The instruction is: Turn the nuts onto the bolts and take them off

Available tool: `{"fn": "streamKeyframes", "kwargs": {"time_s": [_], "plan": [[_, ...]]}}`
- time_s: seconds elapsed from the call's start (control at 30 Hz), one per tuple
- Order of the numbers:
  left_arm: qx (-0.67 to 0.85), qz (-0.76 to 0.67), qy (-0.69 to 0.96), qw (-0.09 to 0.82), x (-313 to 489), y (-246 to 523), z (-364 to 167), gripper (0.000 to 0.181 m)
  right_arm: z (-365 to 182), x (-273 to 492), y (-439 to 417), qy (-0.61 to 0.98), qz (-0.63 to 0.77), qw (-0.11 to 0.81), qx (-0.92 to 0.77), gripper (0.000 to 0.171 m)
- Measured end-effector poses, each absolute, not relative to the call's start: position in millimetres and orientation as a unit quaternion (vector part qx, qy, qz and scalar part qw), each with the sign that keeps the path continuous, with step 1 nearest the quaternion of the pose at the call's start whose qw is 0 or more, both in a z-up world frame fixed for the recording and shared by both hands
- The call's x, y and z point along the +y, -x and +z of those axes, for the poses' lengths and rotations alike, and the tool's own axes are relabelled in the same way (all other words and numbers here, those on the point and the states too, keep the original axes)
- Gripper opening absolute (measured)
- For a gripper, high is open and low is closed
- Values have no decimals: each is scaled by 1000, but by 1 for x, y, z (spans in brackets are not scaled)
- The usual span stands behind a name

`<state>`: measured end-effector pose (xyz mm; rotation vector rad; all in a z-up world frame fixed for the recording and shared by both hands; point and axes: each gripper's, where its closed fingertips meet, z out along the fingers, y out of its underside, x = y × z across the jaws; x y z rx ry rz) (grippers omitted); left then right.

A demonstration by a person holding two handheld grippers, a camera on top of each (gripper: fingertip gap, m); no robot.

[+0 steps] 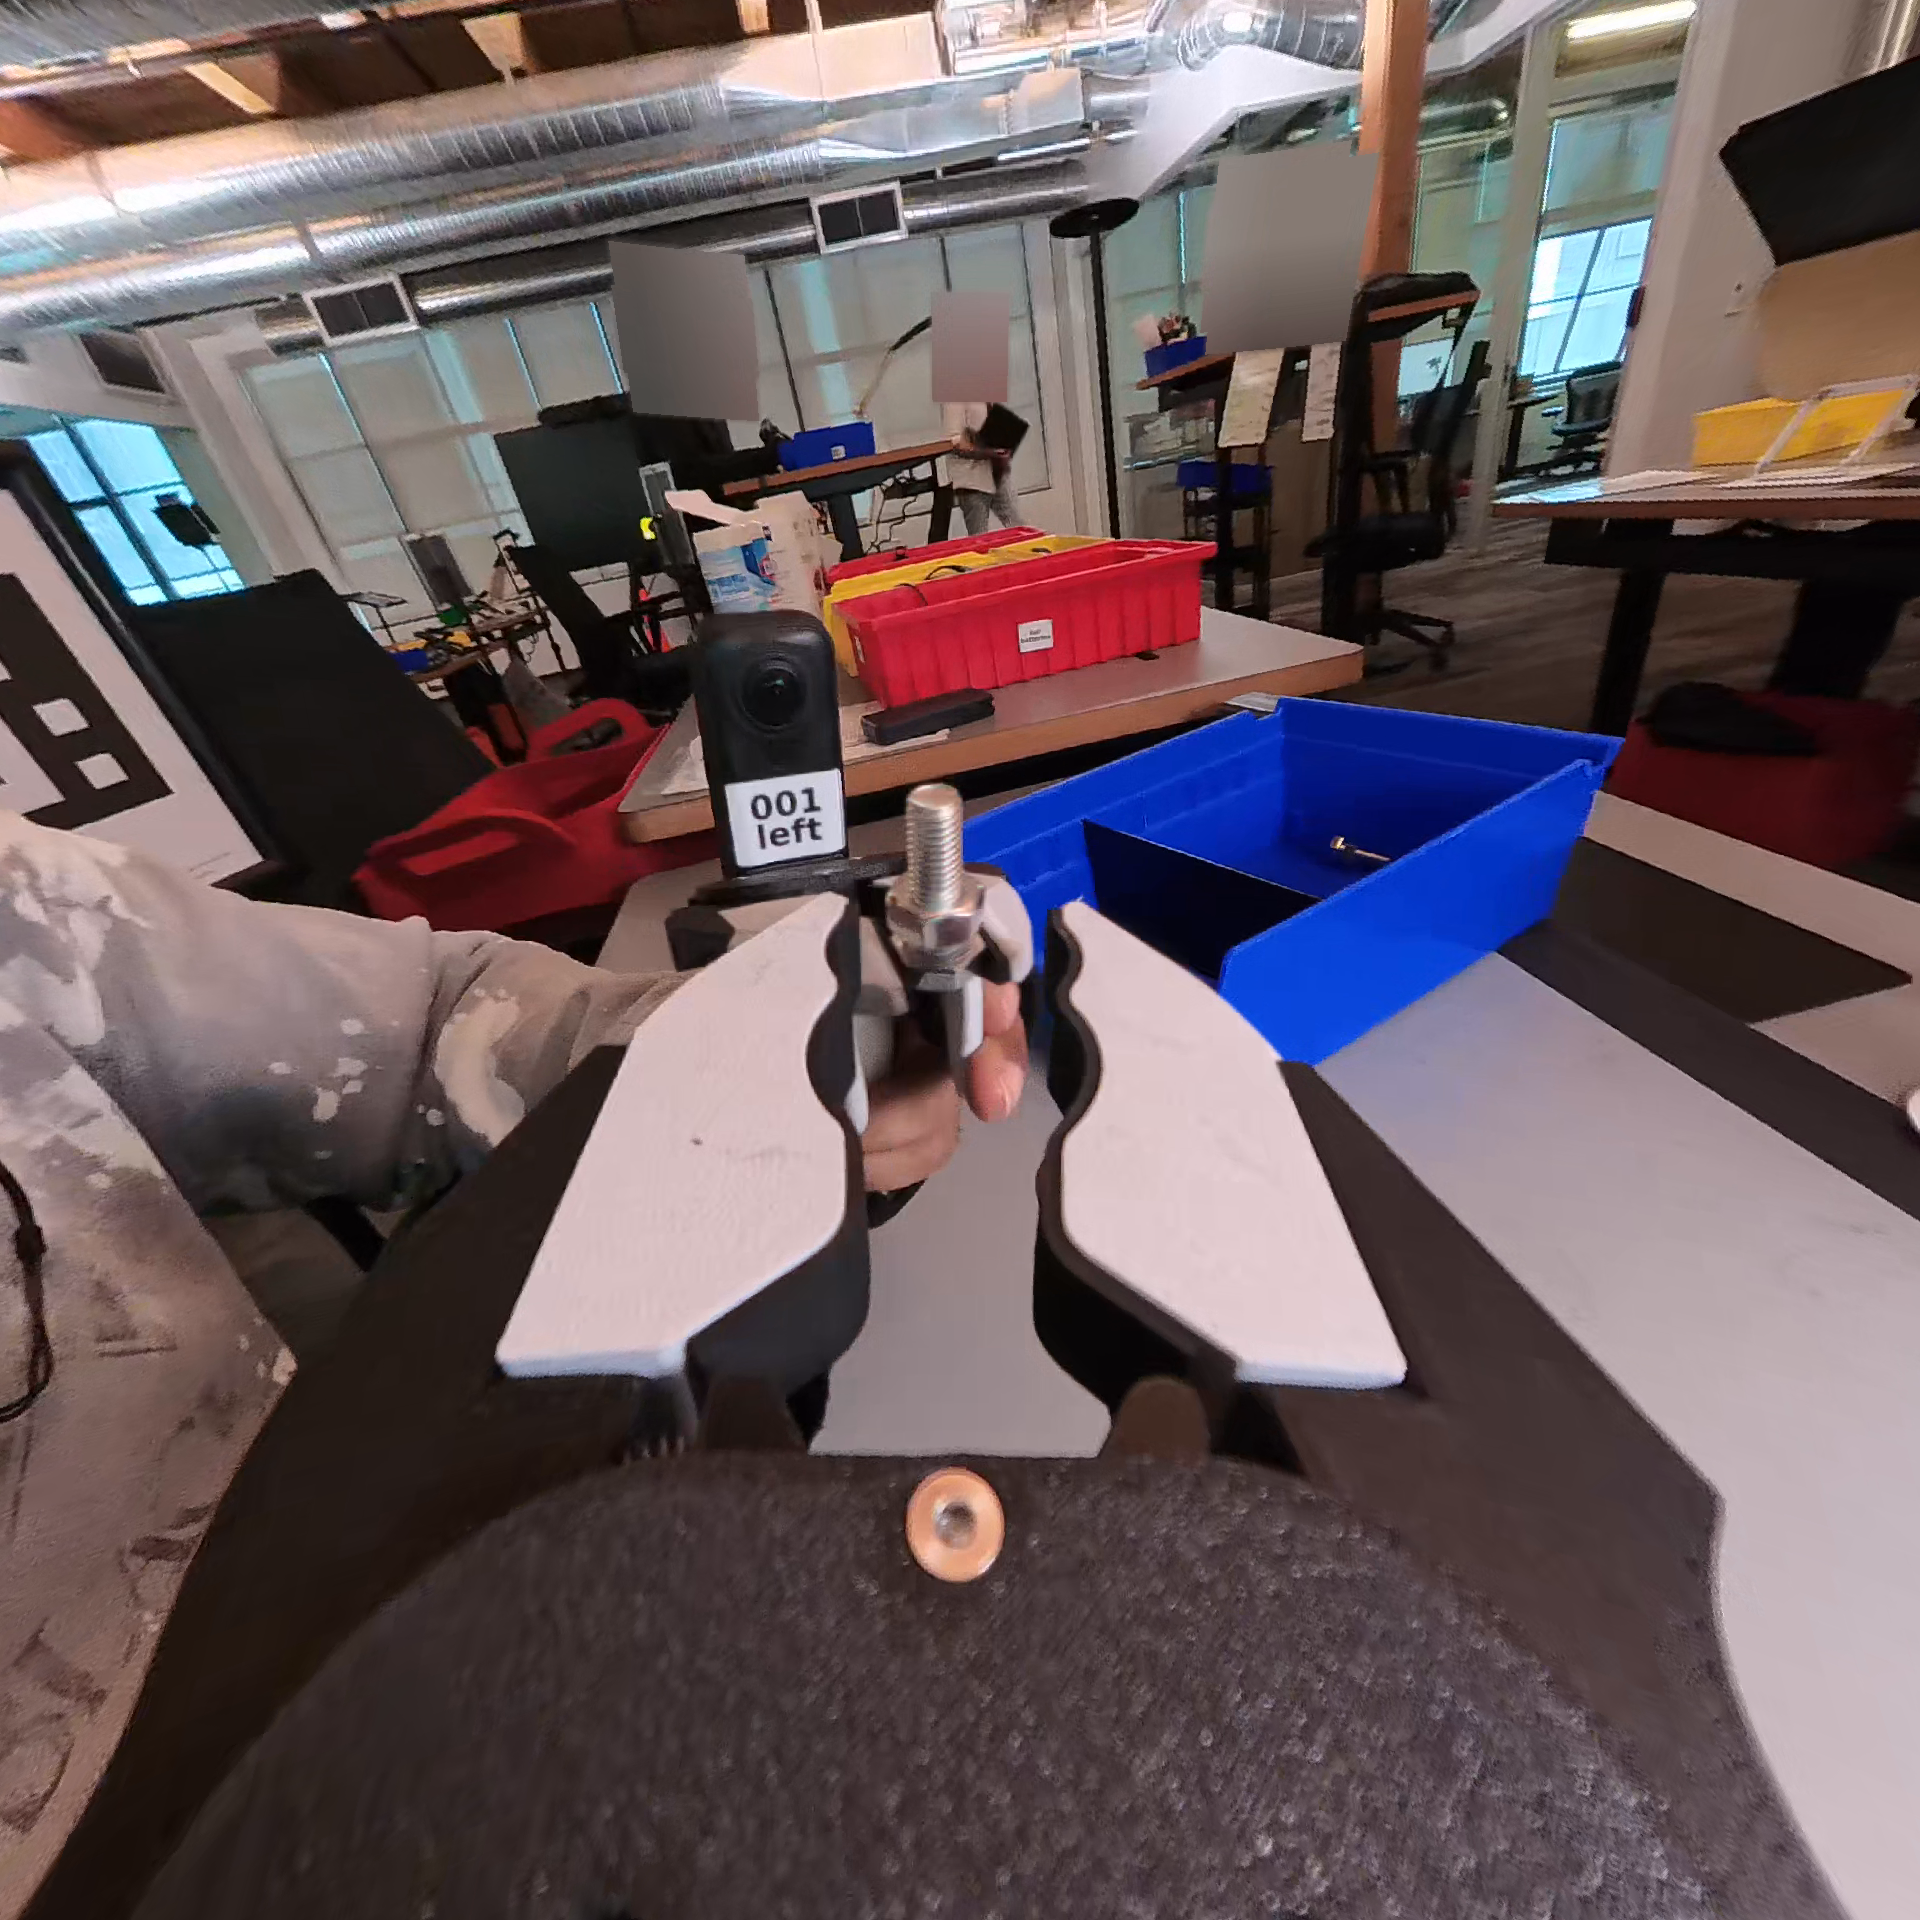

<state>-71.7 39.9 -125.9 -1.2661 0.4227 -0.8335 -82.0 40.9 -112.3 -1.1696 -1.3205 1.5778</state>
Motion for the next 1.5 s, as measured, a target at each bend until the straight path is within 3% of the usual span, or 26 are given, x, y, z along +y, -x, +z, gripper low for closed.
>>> {"fn": "streamKeyframes", "kwargs": {"time_s": [0.07,0.1,0.13,0.37,0.47,0.5,0.53,0.6,0.8,0.93,0.97,1.0,1.2,1.37,1.43,1.5], "plan": [[192,-381,566,706,38,71,-123,18,-114,47,82,463,614,381,-514,31],[197,-394,552,708,33,71,-118,18,-115,59,80,483,607,390,-496,14],[196,-395,548,711,31,72,-114,18,-117,71,78,495,600,402,-483,13],[191,-385,566,704,39,71,-124,18,-109,43,79,458,627,374,-507,34],[198,-384,567,701,37,67,-124,18,-113,42,82,463,616,376,-514,36],[195,-385,565,703,37,69,-123,18,-114,45,81,465,619,371,-513,35],[197,-396,552,707,34,71,-120,18,-116,55,80,485,608,379,-501,14],[198,-389,550,712,33,73,-115,18,-118,73,76,495,584,415,-491,11],[196,-381,572,700,41,69,-128,18,-113,40,82,463,615,373,-518,35],[193,-385,568,701,39,71,-125,18,-119,43,83,469,618,367,-514,31],[193,-395,558,704,37,74,-121,18,-120,52,83,484,614,370,-502,16],[191,-396,555,706,36,75,-118,18,-121,62,81,491,602,391,-494,14],[192,-383,572,700,41,72,-126,18,-114,48,79,464,630,369,-501,31],[196,-383,569,701,39,69,-126,18,-118,42,83,463,618,371,-515,33],[192,-403,551,705,35,73,-119,18,-120,62,82,493,600,392,-493,16],[195,-392,549,712,35,74,-116,18,-123,73,78,499,593,406,-485,16]]}}
